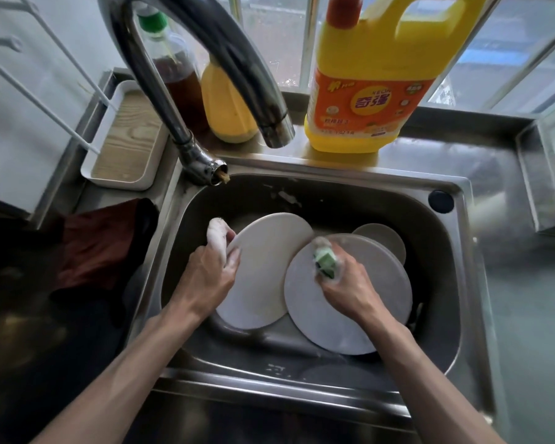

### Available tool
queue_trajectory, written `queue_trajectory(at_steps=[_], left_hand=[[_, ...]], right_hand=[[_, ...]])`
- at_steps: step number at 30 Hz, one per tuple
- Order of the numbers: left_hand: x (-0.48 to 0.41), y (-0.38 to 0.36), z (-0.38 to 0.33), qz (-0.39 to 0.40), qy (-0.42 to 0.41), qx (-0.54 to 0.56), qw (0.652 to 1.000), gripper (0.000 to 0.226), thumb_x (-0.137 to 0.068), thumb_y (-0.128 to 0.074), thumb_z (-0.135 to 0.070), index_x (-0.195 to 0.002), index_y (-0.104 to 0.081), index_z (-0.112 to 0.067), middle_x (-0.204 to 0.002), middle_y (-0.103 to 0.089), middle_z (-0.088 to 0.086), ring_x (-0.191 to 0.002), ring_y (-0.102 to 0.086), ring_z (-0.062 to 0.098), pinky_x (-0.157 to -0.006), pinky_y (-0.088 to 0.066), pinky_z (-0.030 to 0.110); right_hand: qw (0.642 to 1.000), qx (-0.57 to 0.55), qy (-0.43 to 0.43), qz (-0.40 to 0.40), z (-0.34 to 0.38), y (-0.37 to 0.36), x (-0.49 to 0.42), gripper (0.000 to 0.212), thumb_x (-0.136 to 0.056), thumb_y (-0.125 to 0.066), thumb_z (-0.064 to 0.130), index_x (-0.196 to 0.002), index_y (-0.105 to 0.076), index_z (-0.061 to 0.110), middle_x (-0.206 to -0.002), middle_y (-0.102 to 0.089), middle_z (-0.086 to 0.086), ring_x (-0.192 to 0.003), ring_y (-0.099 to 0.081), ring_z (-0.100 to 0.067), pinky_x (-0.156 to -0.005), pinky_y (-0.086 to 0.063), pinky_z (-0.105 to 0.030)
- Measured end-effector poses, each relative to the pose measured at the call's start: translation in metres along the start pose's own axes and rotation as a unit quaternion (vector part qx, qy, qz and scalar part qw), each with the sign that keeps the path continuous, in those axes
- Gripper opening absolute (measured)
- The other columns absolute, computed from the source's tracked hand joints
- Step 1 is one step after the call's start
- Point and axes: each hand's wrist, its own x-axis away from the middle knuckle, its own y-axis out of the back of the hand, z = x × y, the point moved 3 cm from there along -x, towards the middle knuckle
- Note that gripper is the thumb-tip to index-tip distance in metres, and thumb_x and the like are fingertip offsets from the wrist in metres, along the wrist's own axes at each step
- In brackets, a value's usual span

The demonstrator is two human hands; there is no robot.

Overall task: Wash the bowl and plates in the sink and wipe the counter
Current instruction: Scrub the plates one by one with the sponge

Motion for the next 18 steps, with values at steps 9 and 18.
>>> queue_trajectory(at_steps=[9, 18], left_hand=[[0.031, 0.047, -0.026, -0.229, 0.006, -0.015, 0.973, 0.025, -0.102, -0.059, -0.014, -0.122, -0.047, -0.007, -0.092, -0.061, -0.001, -0.067, -0.059, 0.009, -0.057, -0.048, 0.025], [0.044, -0.008, 0.006, -0.132, 0.22, 0.322, 0.911, 0.024, -0.104, -0.058, -0.035, -0.109, -0.067, -0.013, -0.089, -0.077, 0.006, -0.082, -0.076, 0.023, -0.063, -0.059, 0.032]], right_hand=[[0.989, -0.148, 0.009, 0.028, 0.017, -0.016, 0.006, 0.039, -0.1, -0.064, 0.035, -0.133, -0.043, 0.032, -0.102, -0.06, -0.002, -0.079, -0.061, -0.013, -0.061, -0.049, -0.023], [0.978, 0.102, 0.168, -0.068, 0.042, -0.009, 0.008, 0.08, -0.094, -0.066, 0.021, -0.16, -0.022, 0.02, -0.148, -0.031, -0.002, -0.135, -0.032, -0.022, -0.113, -0.023, -0.042]])
